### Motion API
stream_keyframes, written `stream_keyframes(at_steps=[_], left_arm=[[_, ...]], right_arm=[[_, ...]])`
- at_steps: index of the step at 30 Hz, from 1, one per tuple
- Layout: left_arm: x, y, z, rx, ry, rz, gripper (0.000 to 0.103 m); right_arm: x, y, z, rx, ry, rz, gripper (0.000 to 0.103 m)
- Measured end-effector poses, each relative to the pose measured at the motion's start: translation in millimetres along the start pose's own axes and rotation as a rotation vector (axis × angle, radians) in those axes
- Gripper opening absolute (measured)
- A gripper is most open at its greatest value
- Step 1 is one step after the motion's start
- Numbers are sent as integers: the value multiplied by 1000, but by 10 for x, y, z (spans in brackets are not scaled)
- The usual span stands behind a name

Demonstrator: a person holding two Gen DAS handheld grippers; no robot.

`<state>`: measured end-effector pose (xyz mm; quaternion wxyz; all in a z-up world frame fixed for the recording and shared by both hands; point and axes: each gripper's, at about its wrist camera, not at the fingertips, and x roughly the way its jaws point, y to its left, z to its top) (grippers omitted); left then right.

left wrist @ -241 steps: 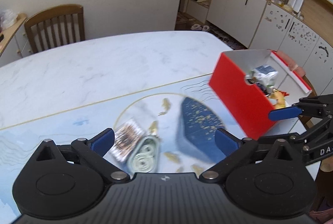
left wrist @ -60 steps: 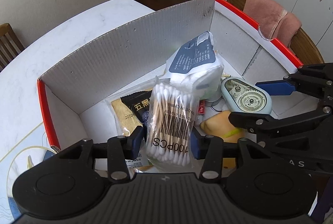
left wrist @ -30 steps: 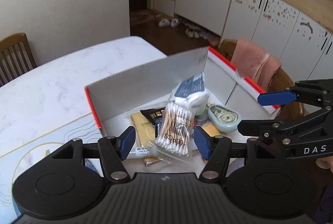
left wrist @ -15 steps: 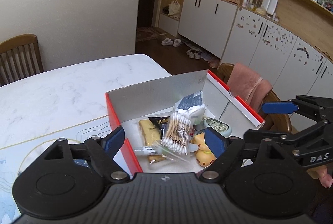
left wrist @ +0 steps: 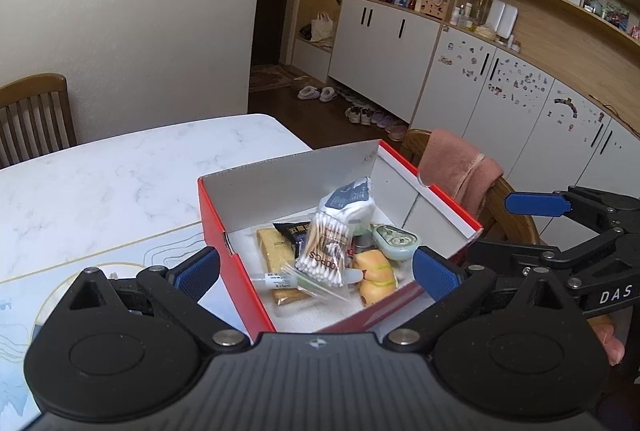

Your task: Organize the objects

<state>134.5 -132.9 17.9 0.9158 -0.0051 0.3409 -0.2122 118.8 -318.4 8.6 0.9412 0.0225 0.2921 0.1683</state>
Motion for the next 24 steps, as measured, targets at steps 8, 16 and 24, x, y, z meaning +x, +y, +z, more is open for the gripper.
stream_keyframes(at_steps=[8,16,24], left_arm=[[-76,-42,-70,20,-12,-8,103],[-113,-61,-97,40,-27,-11,103],[-143,-20,-95,37,-31,-16,103]], right_arm=[[-74,19,-74,28,9,-24,100],[-95,44,-101,36,18,-28,100],[-91,76,-113,45,27,-30,100]])
